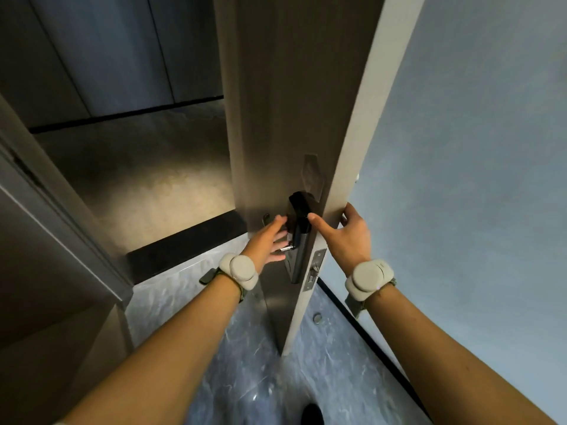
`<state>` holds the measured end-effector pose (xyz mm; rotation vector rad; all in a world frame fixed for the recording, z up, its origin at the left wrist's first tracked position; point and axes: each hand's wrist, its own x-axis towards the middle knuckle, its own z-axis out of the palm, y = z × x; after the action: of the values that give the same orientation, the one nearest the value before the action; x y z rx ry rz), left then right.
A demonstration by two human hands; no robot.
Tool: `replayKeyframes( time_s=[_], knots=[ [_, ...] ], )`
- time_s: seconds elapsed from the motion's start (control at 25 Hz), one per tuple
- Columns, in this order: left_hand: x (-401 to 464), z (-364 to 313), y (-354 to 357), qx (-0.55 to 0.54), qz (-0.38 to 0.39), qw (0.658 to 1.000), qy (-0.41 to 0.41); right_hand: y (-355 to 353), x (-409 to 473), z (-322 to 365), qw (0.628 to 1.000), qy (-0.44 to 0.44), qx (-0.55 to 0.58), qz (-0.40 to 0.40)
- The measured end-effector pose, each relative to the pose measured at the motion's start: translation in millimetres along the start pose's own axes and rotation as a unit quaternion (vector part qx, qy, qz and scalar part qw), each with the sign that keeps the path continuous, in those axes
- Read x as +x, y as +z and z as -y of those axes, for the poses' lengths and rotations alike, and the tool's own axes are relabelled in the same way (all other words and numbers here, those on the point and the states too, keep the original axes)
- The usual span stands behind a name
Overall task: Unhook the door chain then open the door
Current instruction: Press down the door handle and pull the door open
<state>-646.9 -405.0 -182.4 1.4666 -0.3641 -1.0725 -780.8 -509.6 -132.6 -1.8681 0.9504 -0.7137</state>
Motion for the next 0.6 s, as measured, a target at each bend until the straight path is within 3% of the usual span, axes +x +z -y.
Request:
replayKeyframes(
  time_s=[0.6],
  knots=[
    [52.8,-19.7,94.9,0.035,0.093,0.995,-0.018,-82.7,84.2,-54.0,0.998,0.020,-0.021,-0.059]
  ],
)
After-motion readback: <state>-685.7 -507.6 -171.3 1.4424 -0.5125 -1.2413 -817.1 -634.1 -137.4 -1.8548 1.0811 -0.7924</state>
